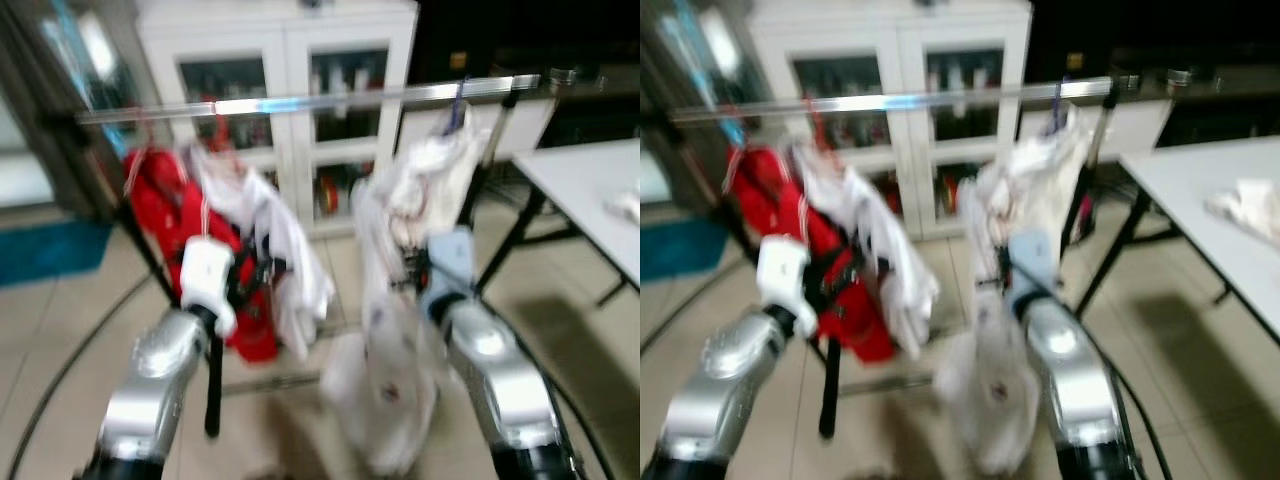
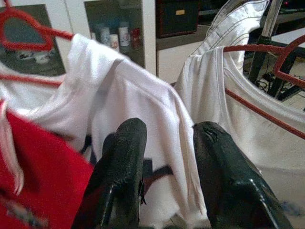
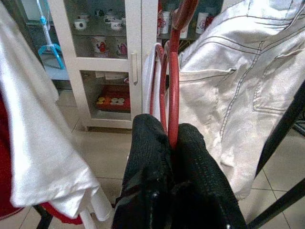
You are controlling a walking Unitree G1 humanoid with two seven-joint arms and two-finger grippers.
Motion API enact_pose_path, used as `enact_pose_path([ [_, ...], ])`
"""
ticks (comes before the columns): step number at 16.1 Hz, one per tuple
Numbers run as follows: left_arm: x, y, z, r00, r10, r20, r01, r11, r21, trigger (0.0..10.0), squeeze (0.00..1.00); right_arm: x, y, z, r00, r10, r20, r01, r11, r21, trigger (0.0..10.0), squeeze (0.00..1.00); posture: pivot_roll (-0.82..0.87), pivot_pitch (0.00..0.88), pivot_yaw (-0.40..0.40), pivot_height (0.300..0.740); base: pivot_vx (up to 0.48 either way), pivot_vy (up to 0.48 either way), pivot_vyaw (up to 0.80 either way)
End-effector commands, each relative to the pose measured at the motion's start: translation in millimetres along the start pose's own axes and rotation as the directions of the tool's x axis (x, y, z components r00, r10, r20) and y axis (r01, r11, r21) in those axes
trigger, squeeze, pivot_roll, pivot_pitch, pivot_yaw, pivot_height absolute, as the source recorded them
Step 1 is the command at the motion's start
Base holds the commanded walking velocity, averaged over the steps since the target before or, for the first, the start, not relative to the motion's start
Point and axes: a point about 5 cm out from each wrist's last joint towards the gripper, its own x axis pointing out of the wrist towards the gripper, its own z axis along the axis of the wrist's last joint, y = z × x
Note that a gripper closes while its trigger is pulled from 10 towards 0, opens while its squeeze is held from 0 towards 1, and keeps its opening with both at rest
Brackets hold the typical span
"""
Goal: Hang hanger
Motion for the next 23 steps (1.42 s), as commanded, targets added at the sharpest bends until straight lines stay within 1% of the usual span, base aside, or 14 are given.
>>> enact_pose_path([
  [1,2.4,-4.8,4.8,1.000,-0.014,0.020,0.014,1.000,0.006,10.0,0.00,-1.3,-7.8,10.0,0.999,-0.024,0.048,0.025,1.000,-0.012,10.0,0.00,-0.05,0.000,0.046,0.740,0.398,0.000,0.00],
  [4,0.8,-6.6,4.4,1.000,-0.017,0.021,0.017,1.000,0.015,10.0,0.00,-5.0,-5.8,7.8,0.999,0.016,0.050,-0.014,0.999,-0.035,10.0,0.00,-0.05,0.000,0.044,0.740,0.397,0.000,0.00],
  [5,-0.4,-8.2,4.4,0.999,-0.021,0.027,0.020,1.000,0.015,10.0,0.00,-13.1,-10.8,1.4,0.999,0.017,0.037,-0.014,0.997,-0.078,10.0,0.00,-0.05,0.000,0.044,0.740,0.360,0.000,0.00],
  [6,-1.0,-8.7,4.3,0.999,-0.022,0.028,0.021,1.000,0.015,10.0,0.00,-15.9,-13.5,-0.6,0.999,0.008,0.035,-0.006,0.997,-0.073,10.0,0.00,-0.05,0.000,0.044,0.740,0.360,0.000,0.00],
  [8,-8.2,-10.4,2.8,0.999,-0.023,0.032,0.022,1.000,0.015,10.0,0.00,-34.5,-24.9,-8.4,0.999,-0.024,0.038,0.026,0.998,-0.053,10.0,0.00,-0.04,0.000,0.040,0.740,0.343,0.000,0.00],
  [9,-12.3,-11.4,2.0,0.999,-0.022,0.034,0.022,1.000,0.005,10.0,0.00,-50.0,-35.6,-15.1,0.997,-0.064,0.040,0.066,0.997,-0.040,10.0,0.00,-0.04,0.001,0.043,0.740,0.337,0.000,0.00],
  [11,-15.0,-11.7,1.7,0.999,-0.023,0.035,0.023,1.000,0.001,10.0,0.00,-61.2,-44.1,-20.5,0.994,-0.102,0.036,0.104,0.994,-0.037,10.0,0.00,-0.04,0.005,0.047,0.740,0.315,0.000,0.00],
  [12,-21.4,-11.5,0.2,0.999,-0.024,0.042,0.025,1.000,-0.015,10.0,0.00,-78.3,-55.0,-26.8,0.987,-0.155,0.041,0.157,0.987,-0.029,10.0,0.00,-0.05,0.008,0.053,0.740,0.000,0.000,0.00],
  [13,-22.6,-11.6,0.1,0.999,-0.026,0.043,0.027,1.000,-0.016,10.0,0.00,-81.9,-56.5,-27.9,0.986,-0.161,0.044,0.162,0.986,-0.025,10.0,0.00,-0.05,0.008,0.053,0.740,0.000,0.000,0.00],
  [15,-27.4,-12.7,2.8,0.996,-0.041,0.075,0.042,0.999,-0.013,10.0,0.00,-95.4,-41.5,-28.1,0.997,0.029,0.075,-0.028,0.999,-0.021,10.0,0.00,-0.06,0.013,0.066,0.740,0.000,0.000,0.00],
  [16,-28.0,-14.5,4.8,0.995,-0.053,0.090,0.055,0.998,-0.016,10.0,0.00,-97.1,-38.7,-26.4,0.994,0.069,0.090,-0.068,0.998,-0.009,10.0,0.00,-0.06,0.015,0.069,0.740,0.000,0.000,0.00],
  [19,-27.4,-17.7,7.7,0.992,-0.068,0.103,0.070,0.997,-0.017,10.0,0.00,-92.3,-28.2,-16.6,0.979,0.161,0.127,-0.160,0.987,-0.014,10.0,0.00,-0.06,0.011,0.068,0.740,0.000,0.000,0.00],
  [20,-27.0,-17.2,8.6,0.992,-0.062,0.110,0.065,0.998,-0.019,10.0,0.00,-86.4,-18.2,-10.6,0.962,0.236,0.137,-0.234,0.972,-0.029,10.0,0.00,-0.05,0.002,0.060,0.740,0.000,0.000,0.00],
  [23,-26.9,-16.3,8.0,0.993,-0.064,0.104,0.065,0.998,-0.011,10.0,0.00,-76.8,-3.5,-3.7,0.930,0.349,0.117,-0.345,0.937,-0.059,10.0,0.00,-0.05,0.000,0.056,0.740,0.000,0.000,0.00],
])
